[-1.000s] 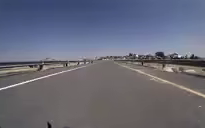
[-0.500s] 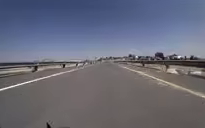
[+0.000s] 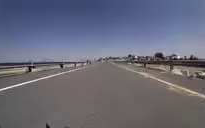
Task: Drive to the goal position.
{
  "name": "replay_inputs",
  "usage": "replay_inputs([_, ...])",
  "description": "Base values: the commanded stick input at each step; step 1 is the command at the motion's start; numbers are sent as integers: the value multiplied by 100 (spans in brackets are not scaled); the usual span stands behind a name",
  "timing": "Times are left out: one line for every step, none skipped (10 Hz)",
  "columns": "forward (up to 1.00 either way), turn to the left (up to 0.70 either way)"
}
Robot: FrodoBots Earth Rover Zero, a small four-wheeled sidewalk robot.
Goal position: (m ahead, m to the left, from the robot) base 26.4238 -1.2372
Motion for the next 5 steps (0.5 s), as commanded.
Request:
replay_inputs([100, 0])
replay_inputs([100, 0])
replay_inputs([100, 0])
replay_inputs([100, 0])
replay_inputs([100, 0])
